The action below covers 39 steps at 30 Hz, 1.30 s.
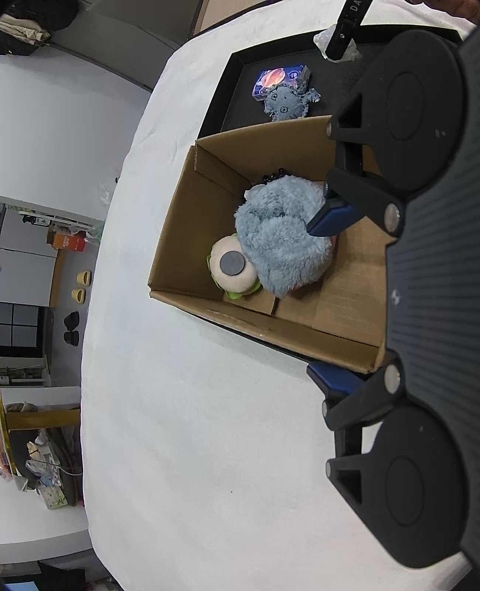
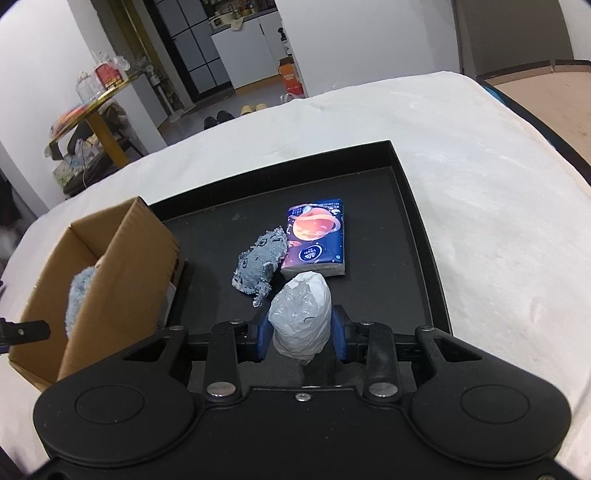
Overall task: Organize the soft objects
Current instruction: 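Move the right tool to the white plastic-wrapped item and close on it, then carry the white wrapped item with the right tool and release it in the box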
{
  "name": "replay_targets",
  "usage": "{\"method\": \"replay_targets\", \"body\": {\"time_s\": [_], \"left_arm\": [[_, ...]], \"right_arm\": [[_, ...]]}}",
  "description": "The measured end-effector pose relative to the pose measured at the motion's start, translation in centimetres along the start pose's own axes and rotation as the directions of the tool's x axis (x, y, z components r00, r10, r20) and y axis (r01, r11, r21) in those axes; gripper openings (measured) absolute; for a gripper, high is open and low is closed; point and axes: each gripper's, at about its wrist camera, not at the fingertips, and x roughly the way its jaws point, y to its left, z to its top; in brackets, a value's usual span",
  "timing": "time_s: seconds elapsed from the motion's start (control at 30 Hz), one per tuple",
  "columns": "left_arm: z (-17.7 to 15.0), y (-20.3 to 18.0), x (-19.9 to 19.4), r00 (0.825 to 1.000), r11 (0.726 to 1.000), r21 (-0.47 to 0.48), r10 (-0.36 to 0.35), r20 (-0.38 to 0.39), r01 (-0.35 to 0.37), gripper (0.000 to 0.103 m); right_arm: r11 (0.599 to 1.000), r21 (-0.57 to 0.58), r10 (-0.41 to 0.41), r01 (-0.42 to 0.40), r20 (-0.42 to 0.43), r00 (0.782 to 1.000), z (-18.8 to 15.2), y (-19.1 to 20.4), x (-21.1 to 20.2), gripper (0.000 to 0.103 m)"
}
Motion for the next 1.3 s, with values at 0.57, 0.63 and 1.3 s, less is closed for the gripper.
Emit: {"method": "replay_targets", "body": {"time_s": [0.57, 0.63, 1.3], "left_arm": [[0.2, 2.2, -0.2, 1.000, 1.000, 0.001, -0.016, -0.006, 0.016, 0.073], [0.3, 2.4, -0.4, 1.000, 1.000, 0.010, -0.016, -0.002, 0.016, 0.073], [1.0, 4.7, -1.4, 0.993, 0.993, -0.019, -0.115, 0.011, 0.115, 0.069]], "right_arm": [[0.999, 0.008, 0.045, -0.045, 0.005, 0.999, 2.0, 4.8, -2.9, 0.032], [0.999, -0.004, 0.050, -0.050, 0.013, 0.999, 2.3, 5.5, -3.0, 0.032], [0.980, -0.131, 0.152, -0.152, -0.008, 0.988, 4.2, 13.7, -2.3, 0.033]]}}
